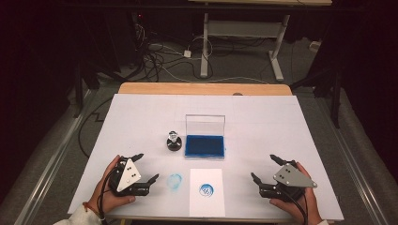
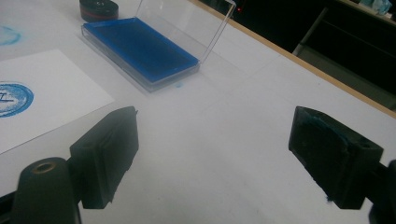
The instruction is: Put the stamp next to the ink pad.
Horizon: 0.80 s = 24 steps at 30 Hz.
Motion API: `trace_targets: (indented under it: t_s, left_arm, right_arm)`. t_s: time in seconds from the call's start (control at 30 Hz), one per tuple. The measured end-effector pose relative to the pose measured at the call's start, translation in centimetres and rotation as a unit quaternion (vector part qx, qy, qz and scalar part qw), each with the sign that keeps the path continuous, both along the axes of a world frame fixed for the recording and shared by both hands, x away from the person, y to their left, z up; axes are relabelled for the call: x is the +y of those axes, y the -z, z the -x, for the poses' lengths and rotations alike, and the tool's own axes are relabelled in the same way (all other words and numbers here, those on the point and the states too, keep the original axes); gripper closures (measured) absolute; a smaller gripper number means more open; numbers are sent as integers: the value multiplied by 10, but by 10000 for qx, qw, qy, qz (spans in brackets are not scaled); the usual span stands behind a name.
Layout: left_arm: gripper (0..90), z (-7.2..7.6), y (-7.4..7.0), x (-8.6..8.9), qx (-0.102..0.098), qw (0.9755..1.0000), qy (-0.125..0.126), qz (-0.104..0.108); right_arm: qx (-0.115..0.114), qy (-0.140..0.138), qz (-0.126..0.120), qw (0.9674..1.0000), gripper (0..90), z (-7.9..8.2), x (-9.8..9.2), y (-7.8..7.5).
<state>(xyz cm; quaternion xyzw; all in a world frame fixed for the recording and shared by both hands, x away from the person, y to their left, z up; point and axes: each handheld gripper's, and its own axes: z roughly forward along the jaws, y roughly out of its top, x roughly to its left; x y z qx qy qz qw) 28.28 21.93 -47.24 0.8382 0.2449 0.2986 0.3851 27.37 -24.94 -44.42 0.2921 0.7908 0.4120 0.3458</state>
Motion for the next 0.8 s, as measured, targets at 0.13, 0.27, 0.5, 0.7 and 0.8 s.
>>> trace_targets:
  t_s: [0.13, 0.27, 0.5, 0.7, 0.8]
  left_arm:
    - [157, 1, -1, -1, -27, 10000, 8, 13]
    - [158, 1, -1, -2, -54, 10000, 23, -22]
    - [158, -1, -2, -1, -56, 10000, -23, 61]
    - [158, 0, -6, 0, -101, 9999, -34, 127]
    - [158, -1, -7, 0, -127, 9997, -62, 211]
  right_arm:
    - [-4, 0, -12, 10000, 165, 0, 0, 0]
    - [-3, -3, -2, 10000, 165, 0, -1, 0]
    - [48, -10, -4, 10000, 166, -2, -1, 1]
    - [16, -14, -21, 10000, 168, 0, 0, 0]
    - [19, -15, -4, 10000, 168, -1, 1, 0]
